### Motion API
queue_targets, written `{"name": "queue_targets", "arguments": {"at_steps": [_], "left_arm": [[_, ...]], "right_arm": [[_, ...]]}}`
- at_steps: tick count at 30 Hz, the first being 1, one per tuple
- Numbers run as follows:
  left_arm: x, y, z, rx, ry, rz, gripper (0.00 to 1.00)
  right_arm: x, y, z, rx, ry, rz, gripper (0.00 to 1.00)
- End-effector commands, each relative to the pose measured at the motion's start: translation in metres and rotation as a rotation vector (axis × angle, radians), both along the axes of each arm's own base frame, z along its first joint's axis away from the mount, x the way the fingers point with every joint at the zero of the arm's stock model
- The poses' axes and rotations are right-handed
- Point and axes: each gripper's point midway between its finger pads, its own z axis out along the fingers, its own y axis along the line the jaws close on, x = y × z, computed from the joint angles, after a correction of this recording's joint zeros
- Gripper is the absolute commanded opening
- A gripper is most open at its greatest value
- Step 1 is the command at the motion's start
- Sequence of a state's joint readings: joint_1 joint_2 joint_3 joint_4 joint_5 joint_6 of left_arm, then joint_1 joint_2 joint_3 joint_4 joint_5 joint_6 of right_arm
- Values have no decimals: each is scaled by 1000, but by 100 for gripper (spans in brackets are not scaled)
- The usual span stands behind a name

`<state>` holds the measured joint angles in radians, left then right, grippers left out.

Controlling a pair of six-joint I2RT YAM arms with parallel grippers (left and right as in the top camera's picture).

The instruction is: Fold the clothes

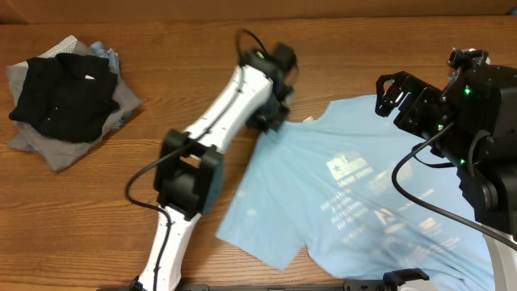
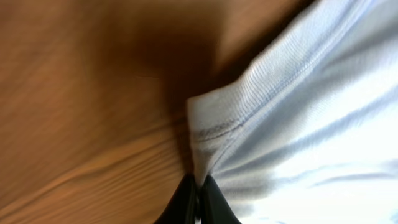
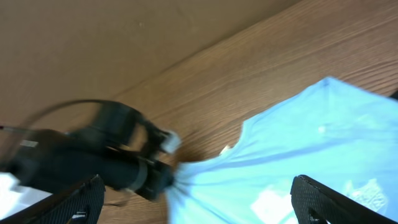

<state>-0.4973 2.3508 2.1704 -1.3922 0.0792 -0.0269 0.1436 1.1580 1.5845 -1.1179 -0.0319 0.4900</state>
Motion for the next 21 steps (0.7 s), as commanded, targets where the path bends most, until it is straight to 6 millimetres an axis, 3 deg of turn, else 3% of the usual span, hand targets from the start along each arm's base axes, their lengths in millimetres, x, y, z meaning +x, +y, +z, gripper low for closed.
{"name": "queue_targets", "arguments": {"at_steps": [1, 4, 8, 16, 21], "left_arm": [[40, 52, 38, 52, -108, 139, 4], [48, 92, 50, 114, -121, 205, 4], [47, 148, 51, 205, -82, 291, 4], [43, 191, 51, 221, -34, 368, 4], [32, 217, 61, 287, -15, 422, 4]], "right_arm": [[1, -5, 7, -6, -22, -21, 99], [1, -5, 7, -6, -22, -21, 99], [2, -6, 7, -11, -22, -28, 99], [8, -15, -8, -27, 35, -61, 100], [20, -42, -30, -29, 117, -151, 99]]}}
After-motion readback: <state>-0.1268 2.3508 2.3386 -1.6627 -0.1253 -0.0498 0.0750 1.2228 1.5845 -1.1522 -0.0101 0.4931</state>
